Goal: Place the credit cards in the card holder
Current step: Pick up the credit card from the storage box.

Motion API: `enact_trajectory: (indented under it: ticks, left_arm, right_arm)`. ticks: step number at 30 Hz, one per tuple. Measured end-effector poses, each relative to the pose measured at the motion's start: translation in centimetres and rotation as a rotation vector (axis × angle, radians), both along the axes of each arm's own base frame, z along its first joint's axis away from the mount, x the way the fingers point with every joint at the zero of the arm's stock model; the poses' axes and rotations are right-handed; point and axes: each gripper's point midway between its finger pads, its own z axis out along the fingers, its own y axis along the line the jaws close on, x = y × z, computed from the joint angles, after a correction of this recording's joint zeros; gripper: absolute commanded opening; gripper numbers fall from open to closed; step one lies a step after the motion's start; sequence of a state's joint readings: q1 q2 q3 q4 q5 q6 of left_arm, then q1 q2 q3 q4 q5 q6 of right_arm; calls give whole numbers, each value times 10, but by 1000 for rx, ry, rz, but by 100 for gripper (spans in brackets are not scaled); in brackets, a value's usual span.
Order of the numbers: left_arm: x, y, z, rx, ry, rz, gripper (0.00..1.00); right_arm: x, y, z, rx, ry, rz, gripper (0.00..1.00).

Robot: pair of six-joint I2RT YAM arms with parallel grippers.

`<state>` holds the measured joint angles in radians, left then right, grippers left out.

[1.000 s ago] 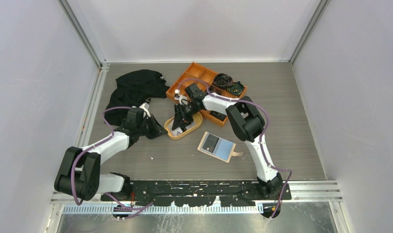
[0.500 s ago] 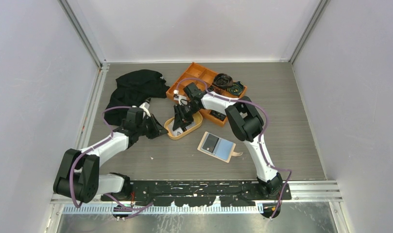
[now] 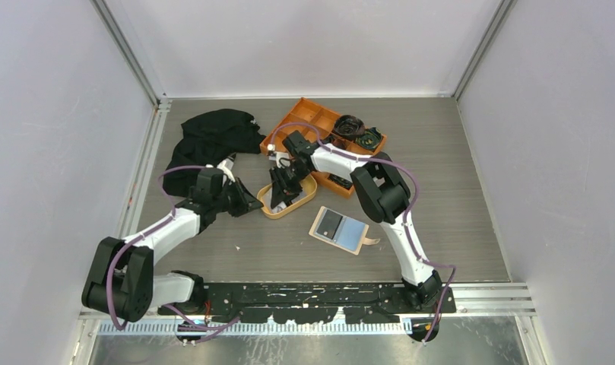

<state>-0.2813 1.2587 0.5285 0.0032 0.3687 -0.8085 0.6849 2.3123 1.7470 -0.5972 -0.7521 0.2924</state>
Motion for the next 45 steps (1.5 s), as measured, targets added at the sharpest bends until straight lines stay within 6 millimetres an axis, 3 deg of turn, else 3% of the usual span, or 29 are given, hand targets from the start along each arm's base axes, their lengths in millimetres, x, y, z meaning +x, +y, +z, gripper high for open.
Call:
enact_trajectory:
  ticks: [17,39,45]
  left_arm:
    - [-4,9,44,6,-157,16,13]
    - [-9,14,43,39,-157,15,14]
    - [-10,15,46,35,-168,15,14]
  right_arm:
    - [-6,5,5,28,38,9,29]
    - [20,-15,11,67,70,-54,28]
    - [25,-23,10,71,80,-76,23]
